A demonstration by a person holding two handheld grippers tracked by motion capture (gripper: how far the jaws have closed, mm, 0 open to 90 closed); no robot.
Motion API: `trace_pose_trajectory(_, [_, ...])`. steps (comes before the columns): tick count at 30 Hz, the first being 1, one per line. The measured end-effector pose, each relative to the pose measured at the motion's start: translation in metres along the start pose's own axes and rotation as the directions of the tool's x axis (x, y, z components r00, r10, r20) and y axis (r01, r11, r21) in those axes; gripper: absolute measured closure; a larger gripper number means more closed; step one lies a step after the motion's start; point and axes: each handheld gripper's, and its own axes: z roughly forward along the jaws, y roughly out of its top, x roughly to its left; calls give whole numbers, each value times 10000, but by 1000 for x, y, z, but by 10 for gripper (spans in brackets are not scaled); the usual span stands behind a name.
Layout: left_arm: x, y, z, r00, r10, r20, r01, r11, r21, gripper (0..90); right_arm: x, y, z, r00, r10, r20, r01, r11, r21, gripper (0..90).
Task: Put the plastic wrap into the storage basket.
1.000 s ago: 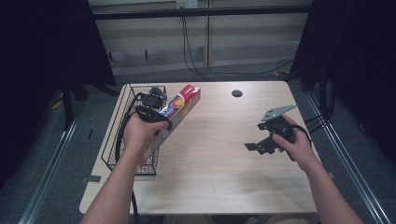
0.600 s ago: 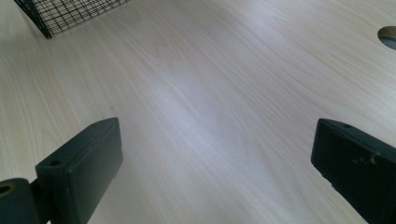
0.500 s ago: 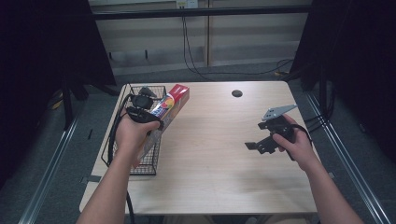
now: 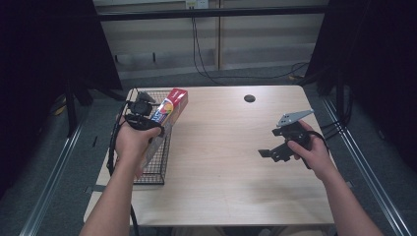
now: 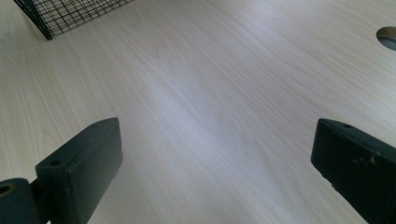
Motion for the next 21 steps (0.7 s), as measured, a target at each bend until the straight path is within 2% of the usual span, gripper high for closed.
trace_pose_trajectory(3, [3,-2,0,9996,-283,-22,283,9996,-53,434,0,0,0,10000,42,68,-42,10000,-27,19])
trace_pose_trajectory(12, [12,-8,2,9965,-765,-347,763,9971,-60,433,-1,0,-1,10000,7,29,-7,10000,-21,19])
trace_pose_trajectory(15, [15,-10,2,9938,-1076,-287,1073,9942,-108,433,-1,-1,0,10000,34,4,-34,10000,-38,19])
trace_pose_trajectory(21, [21,-14,5,9880,-1442,-547,1435,9895,-150,433,-1,-2,0,9999,73,80,-73,10000,43,19])
